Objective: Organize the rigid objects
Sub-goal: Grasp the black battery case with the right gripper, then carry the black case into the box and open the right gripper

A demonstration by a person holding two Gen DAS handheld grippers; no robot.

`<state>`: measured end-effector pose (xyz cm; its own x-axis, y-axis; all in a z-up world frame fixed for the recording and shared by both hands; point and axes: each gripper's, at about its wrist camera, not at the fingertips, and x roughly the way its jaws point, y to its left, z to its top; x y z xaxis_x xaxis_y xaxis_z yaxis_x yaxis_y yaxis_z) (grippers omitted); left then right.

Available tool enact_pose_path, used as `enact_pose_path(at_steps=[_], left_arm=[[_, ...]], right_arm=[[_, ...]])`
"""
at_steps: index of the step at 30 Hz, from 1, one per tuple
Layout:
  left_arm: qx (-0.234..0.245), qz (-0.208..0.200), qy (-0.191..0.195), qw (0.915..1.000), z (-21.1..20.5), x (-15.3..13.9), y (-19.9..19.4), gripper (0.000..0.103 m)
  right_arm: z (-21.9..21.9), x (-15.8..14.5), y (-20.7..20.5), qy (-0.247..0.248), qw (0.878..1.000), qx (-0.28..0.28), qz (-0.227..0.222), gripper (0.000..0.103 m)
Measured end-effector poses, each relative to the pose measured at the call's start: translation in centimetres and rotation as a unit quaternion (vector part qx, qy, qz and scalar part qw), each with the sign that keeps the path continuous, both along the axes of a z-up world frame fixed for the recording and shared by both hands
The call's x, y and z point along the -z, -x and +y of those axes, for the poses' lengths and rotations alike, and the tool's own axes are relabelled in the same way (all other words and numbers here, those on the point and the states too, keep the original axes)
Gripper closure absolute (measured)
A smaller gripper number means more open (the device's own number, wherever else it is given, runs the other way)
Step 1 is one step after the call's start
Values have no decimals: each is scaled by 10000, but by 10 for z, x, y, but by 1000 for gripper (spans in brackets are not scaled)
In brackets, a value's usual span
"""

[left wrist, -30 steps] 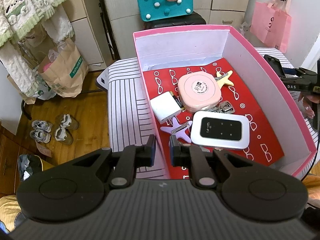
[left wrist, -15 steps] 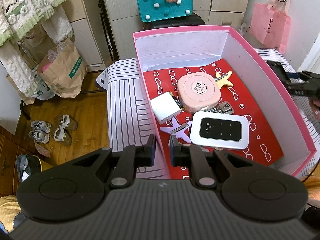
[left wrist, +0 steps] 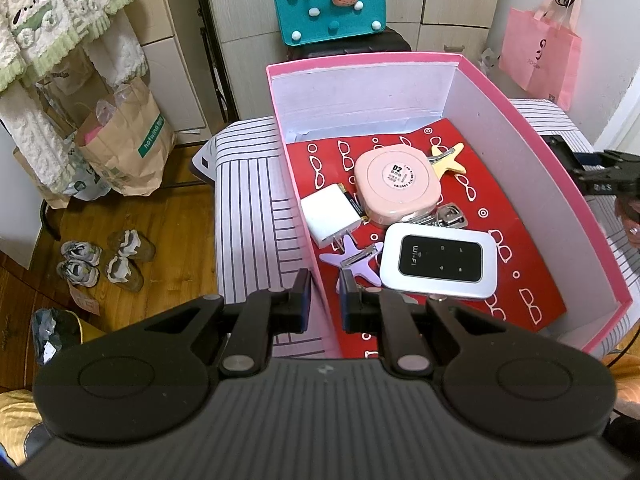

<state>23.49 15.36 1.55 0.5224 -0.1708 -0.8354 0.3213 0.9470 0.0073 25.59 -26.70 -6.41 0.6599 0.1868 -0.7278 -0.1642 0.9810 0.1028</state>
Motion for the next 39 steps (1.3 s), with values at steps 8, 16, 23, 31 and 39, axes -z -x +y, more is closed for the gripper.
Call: enact_pose_path(at_steps=[8, 16, 23, 31, 39], left_arm=[[8, -22, -36, 10000, 1, 0, 2, 91], [-14, 17, -43, 10000, 0, 1, 0, 91], [-65, -10, -15, 10000, 1, 2, 1, 91], [-38, 28, -68, 10000, 1, 2, 0, 91], [-12, 35, -41, 10000, 1, 2, 0, 91]], right_arm=[[18, -4, -7, 825, 9965, 13, -104, 32], [16, -17, 8, 1013, 9947, -77, -173, 37], [30, -65, 34, 411, 9957, -682, -483, 37], [86, -123, 38, 227, 9834, -1468, -1043, 37], [161, -129, 19, -463, 9530, -2995, 8, 37]])
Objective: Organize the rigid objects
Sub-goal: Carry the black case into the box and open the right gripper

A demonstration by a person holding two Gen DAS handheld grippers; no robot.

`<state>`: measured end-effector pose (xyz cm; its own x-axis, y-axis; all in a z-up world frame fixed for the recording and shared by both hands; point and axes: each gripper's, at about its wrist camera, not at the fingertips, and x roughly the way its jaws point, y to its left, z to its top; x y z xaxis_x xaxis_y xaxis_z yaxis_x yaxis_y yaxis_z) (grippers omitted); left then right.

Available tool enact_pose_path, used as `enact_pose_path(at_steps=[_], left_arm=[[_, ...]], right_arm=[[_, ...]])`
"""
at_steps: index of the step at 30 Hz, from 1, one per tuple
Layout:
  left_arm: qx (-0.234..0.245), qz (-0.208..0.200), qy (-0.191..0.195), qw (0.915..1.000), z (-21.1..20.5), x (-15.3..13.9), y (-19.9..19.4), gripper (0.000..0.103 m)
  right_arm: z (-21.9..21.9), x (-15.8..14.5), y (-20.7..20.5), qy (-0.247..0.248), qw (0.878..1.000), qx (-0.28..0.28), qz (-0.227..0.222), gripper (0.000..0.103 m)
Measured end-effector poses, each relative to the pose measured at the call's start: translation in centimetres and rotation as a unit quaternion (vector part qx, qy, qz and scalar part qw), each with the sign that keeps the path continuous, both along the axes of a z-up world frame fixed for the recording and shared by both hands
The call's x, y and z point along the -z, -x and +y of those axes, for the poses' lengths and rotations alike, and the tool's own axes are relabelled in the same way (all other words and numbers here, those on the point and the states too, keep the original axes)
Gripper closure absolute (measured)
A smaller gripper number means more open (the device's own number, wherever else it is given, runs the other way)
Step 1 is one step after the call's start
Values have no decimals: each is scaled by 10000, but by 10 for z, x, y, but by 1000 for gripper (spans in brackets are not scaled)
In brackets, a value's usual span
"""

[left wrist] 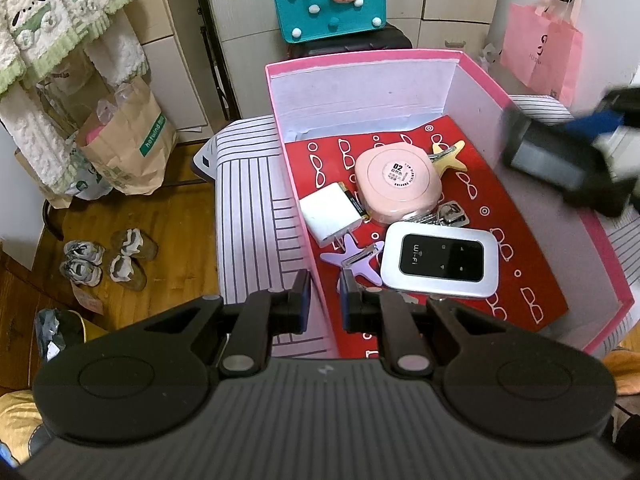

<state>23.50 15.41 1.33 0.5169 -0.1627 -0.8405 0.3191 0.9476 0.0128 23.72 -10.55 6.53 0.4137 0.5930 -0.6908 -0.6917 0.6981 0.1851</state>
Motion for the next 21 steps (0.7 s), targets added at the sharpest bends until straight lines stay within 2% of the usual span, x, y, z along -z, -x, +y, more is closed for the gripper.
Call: enact_pose_path(at_steps=[2, 4, 8, 16, 20, 21], left_arm=[[6, 12, -5, 10000, 0, -1, 0, 91], [19, 25, 2, 10000, 1, -1, -1, 91], [38, 61, 40, 10000, 2, -1, -3, 91], [122, 59, 69, 9999, 4, 0, -2, 91], [143, 68, 110, 9998, 4, 0, -2, 91], [143, 65, 108, 9998, 4, -1, -2, 91]], right_arm=[[22, 12, -7, 89, 9987, -280, 423, 37], [41, 23, -12, 240, 9965, -485, 638, 37], [66, 43, -22, 619, 9924, -704, 794, 37], [83, 61, -40, 1150, 9877, -661, 830, 37], [82, 59, -43, 1518, 9868, -361, 434, 36], [79, 57, -44, 1456, 9881, -318, 384, 34]])
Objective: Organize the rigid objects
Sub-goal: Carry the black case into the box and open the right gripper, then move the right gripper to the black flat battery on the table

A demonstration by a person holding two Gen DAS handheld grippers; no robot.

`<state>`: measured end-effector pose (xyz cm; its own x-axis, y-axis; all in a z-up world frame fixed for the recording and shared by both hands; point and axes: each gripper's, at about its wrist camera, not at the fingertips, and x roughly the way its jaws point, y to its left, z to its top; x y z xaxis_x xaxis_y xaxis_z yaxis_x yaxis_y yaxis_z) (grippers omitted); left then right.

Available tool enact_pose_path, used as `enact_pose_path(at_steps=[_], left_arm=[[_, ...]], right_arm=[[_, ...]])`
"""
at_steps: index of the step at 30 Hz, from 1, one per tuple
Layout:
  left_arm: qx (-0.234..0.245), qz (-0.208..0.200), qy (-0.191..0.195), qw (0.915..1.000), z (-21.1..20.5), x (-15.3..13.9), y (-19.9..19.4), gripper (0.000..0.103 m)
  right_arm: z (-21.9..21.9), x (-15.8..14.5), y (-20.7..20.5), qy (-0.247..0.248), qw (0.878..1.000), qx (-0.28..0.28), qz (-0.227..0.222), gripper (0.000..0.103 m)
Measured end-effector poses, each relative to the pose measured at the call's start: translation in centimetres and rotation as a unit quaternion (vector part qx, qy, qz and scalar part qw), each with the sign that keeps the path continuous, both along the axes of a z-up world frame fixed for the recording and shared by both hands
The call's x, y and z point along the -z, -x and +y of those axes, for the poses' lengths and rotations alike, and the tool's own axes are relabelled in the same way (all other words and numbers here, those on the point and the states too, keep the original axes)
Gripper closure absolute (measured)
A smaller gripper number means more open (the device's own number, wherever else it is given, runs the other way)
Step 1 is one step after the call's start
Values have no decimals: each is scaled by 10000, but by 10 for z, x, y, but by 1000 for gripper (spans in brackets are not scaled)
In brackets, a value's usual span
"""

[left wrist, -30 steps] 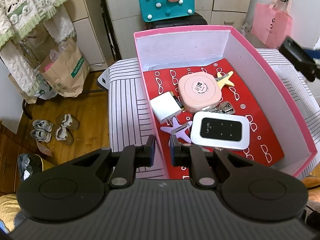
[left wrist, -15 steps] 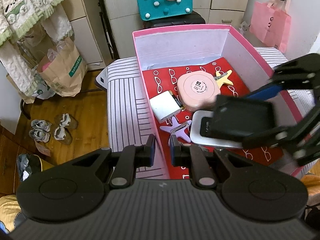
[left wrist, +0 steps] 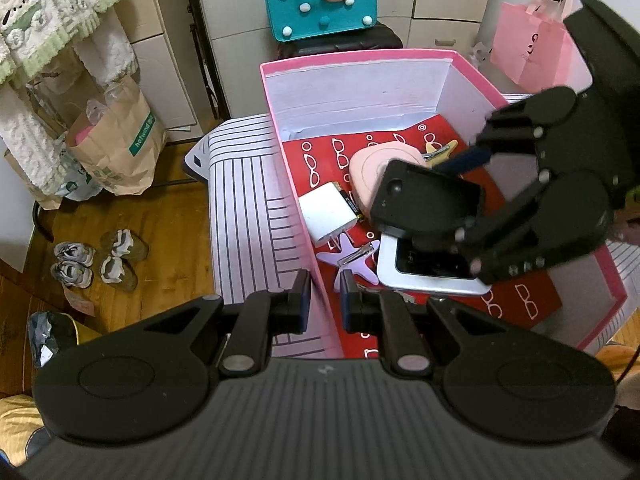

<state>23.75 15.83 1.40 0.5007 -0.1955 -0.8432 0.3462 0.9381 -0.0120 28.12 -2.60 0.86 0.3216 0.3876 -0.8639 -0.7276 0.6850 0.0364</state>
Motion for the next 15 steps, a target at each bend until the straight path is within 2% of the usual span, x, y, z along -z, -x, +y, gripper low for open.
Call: enact_pose_path(at_steps=[1, 7, 11, 15], left_arm=[[-4, -2, -5, 10000, 0, 0, 0, 91], [-4, 4, 28, 10000, 2, 0, 1, 91], [0, -5, 22, 10000, 2, 0, 0, 91], [4, -21, 37, 10000, 3, 0, 1, 91]], right_arm=[[-3, -3, -1, -109, 9999, 53, -53, 29], [-41, -36, 7, -849, 9941, 507, -436, 29], [-81, -57, 12, -1381, 9827, 1043, -665, 29], [-121, -56, 11, -1557, 9691, 1666, -939, 29]])
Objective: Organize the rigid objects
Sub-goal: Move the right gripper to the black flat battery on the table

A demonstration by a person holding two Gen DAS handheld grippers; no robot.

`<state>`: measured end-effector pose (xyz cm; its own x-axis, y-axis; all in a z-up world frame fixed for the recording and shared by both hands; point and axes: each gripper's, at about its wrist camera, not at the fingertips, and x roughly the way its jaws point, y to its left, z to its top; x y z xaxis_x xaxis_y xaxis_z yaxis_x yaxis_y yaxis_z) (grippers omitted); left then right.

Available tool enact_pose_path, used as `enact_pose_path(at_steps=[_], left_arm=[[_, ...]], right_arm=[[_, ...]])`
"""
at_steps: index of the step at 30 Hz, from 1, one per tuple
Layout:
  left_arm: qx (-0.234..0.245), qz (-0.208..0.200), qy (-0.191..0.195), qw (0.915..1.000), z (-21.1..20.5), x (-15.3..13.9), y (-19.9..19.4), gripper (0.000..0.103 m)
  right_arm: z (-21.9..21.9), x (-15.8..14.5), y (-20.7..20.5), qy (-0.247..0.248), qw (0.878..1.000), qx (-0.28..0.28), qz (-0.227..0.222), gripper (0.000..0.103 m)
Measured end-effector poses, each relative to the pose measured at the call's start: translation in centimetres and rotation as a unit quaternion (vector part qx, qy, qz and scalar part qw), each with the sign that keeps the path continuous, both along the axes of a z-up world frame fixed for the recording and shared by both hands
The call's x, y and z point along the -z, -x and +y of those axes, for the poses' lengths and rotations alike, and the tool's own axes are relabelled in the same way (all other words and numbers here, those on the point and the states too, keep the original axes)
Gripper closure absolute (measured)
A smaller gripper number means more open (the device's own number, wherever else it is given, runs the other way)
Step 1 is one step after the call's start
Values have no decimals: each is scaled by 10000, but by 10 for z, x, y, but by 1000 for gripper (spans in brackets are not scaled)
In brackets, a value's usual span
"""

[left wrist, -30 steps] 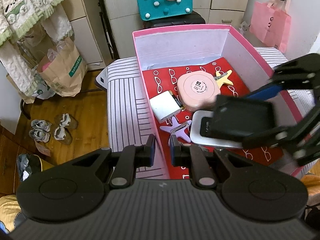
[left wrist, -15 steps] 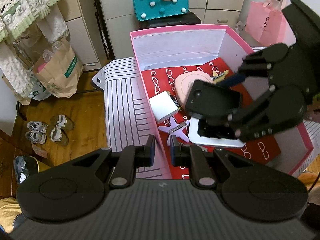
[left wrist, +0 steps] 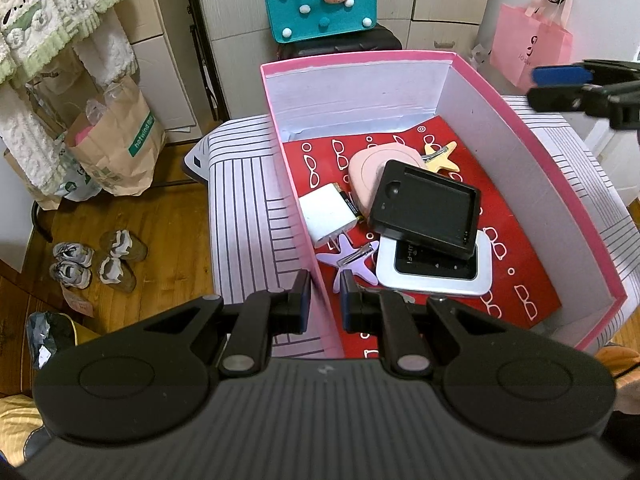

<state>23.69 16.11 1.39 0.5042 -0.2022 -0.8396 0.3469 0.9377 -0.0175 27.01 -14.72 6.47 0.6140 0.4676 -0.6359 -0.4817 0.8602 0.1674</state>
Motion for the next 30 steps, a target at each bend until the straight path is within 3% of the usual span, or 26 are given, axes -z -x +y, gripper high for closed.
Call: enact_pose_path(at_steps=[3, 8, 17, 24, 27, 30], left_arm=[[2, -2, 7, 10000, 1, 0, 0, 91], [-15, 13, 13, 10000, 1, 0, 1, 91], [-81, 23, 21, 10000, 1, 1, 0, 90], [-93, 47, 45, 9999, 1, 0, -2, 90], [-71, 46, 55, 9999, 1, -1, -2, 90], [-50, 58, -26, 10000, -1, -1, -3, 90]], right_arm=[[-32, 7, -4, -22, 9992, 408, 56, 29], [-73, 39, -17, -312, 9928, 937, 671, 29], [-67, 104, -9, -909, 9790, 923, 1571, 39], [-45, 119, -15, -495, 9823, 886, 1574, 38], [-33, 121, -17, -36, 9896, 825, 1178, 36], [-23, 120, -12, 339, 9926, 693, 936, 42]])
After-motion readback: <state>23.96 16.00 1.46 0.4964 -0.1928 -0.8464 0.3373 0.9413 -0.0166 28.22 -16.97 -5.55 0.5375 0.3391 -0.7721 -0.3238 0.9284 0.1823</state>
